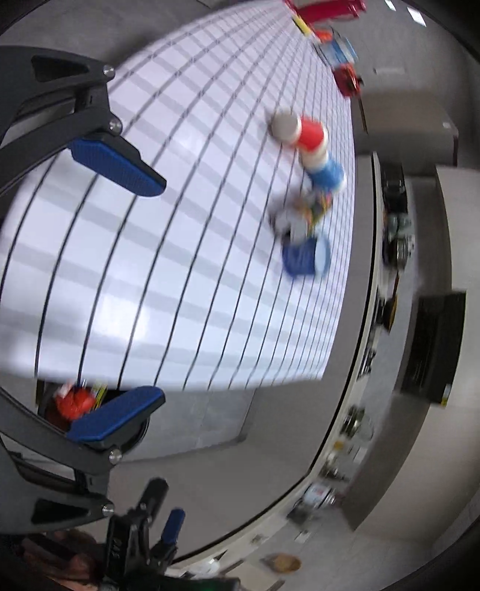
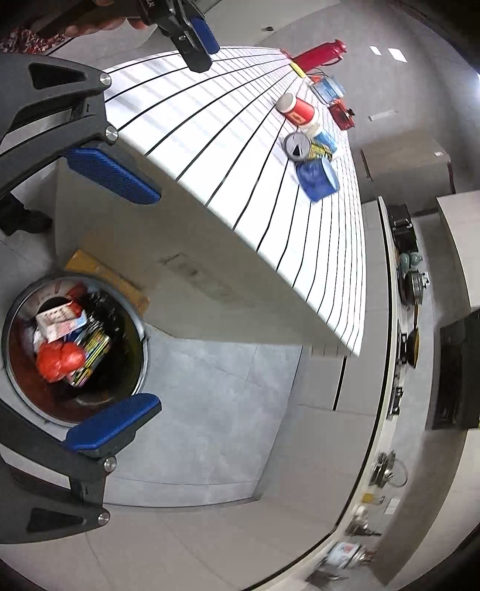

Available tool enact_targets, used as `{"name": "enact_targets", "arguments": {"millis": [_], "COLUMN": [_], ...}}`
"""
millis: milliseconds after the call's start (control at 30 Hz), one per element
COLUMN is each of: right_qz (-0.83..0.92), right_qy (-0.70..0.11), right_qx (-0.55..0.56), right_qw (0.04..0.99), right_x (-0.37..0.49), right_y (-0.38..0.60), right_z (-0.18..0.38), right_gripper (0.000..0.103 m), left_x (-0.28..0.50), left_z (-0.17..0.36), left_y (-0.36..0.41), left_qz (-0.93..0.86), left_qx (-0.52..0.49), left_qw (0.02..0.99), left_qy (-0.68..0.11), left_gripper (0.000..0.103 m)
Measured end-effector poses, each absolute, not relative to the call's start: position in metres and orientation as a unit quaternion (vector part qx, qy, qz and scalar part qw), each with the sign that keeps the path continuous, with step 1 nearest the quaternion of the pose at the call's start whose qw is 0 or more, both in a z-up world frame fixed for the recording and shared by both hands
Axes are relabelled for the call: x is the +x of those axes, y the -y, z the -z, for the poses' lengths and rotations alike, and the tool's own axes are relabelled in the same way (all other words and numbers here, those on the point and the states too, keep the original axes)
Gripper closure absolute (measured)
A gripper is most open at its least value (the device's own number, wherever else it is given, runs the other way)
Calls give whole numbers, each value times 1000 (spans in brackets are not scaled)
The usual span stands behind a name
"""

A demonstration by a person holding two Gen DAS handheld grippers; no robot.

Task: Collect trash
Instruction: 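Move both open tools back from the bin toward the table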

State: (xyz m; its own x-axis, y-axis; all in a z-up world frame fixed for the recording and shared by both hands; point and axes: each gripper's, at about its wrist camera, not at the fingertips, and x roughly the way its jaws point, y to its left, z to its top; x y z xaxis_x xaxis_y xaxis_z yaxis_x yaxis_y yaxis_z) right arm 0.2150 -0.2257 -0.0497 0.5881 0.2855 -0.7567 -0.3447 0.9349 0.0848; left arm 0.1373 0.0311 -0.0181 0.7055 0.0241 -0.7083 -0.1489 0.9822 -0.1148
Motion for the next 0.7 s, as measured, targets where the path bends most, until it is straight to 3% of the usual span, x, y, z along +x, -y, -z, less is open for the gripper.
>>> {"name": "enact_targets", "arguments": {"millis": [200,367,533,633,700], "right_qz": [-194,-205,-217,-230,-239], "right_qy": [-405,-393,-381,-384,-388], "right_qx": [-55,-59,-56,-61,-61], "right_qw": [892,894,897,892,888], "right_x": [230,252,273,287,297], "right_y": [146,84,30,1,-16], "right_z": [33,23,13,12,12], "right_gripper": [0,0,0,9,22], "left_x": [153,168,186,199,211], "left_z": [26,33,38,41,43], "left_y": [-106,-156,-200,-221,-231], "left_qz": [-68,-77,-81,-79,-75], "left_qx": [-103,-96,-115,-120,-121], "left_qw": [912,909,908,907,907], "left_qy": [-390,-398,-395,-396,-397], "left_gripper": [1,11,15,17,19]}}
